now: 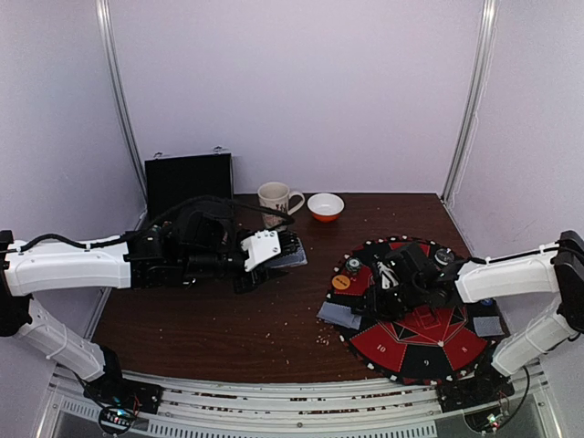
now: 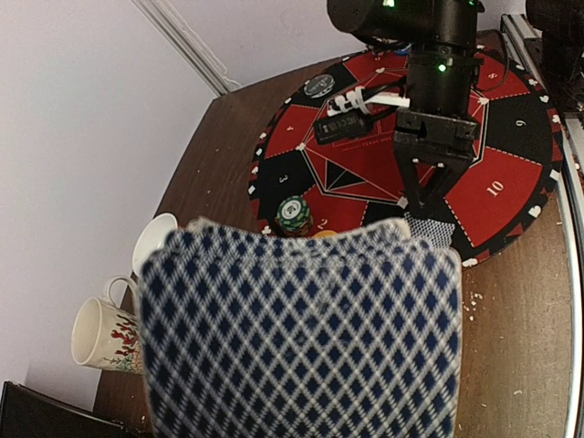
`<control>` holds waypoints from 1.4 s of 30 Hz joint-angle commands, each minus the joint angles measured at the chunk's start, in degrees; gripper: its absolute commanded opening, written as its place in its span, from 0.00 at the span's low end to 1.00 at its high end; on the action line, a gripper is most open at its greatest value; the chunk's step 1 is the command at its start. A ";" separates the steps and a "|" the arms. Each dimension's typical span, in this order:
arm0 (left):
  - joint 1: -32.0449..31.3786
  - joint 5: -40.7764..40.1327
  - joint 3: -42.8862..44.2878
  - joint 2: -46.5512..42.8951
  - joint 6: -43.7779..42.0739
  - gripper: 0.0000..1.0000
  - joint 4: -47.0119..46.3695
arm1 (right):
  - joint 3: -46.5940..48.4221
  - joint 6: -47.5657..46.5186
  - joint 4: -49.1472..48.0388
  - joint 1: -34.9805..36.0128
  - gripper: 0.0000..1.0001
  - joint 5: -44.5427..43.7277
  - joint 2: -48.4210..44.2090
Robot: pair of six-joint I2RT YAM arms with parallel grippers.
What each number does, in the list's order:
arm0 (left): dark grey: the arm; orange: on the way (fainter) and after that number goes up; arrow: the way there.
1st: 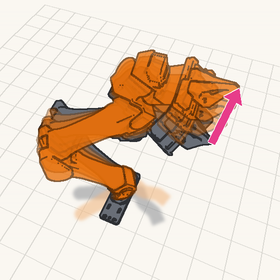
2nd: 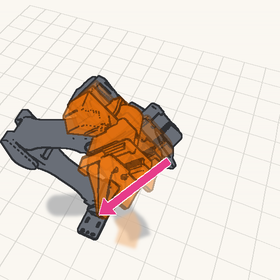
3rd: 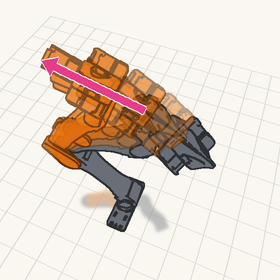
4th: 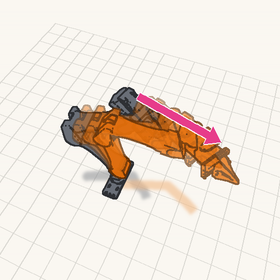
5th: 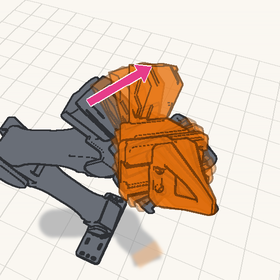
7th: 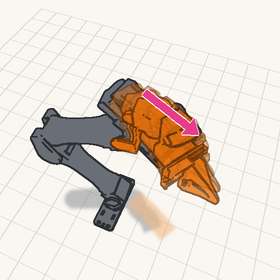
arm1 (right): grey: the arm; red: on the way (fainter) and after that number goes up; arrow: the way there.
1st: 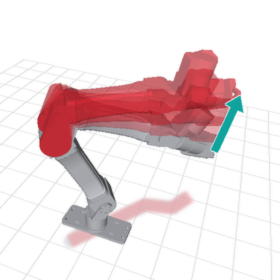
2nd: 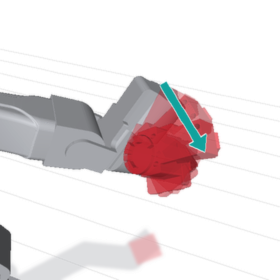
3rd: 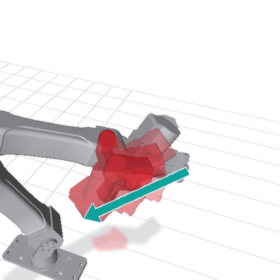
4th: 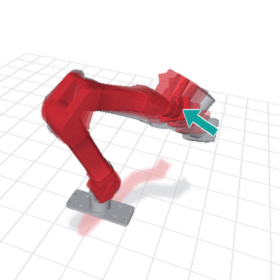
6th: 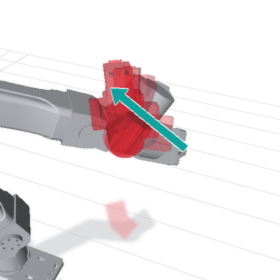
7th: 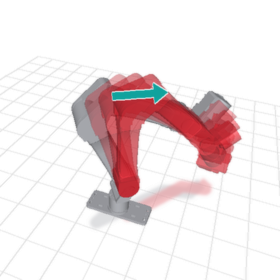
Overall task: Distribute texas hold em gaming equipment
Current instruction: Distribute the poker card in the big blind area, then pick up the poker card from the face-down deck piles.
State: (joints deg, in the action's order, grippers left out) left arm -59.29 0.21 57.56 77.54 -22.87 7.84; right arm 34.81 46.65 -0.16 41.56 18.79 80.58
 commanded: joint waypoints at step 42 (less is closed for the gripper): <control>-0.04 4.01 1.07 -1.27 -0.42 0.40 -2.74 | 31.96 -15.67 3.42 9.26 0.76 5.43 3.66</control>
State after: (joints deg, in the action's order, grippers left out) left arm -59.24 3.38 57.56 77.52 -22.87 7.81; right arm 65.12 32.53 -0.71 50.57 29.19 85.52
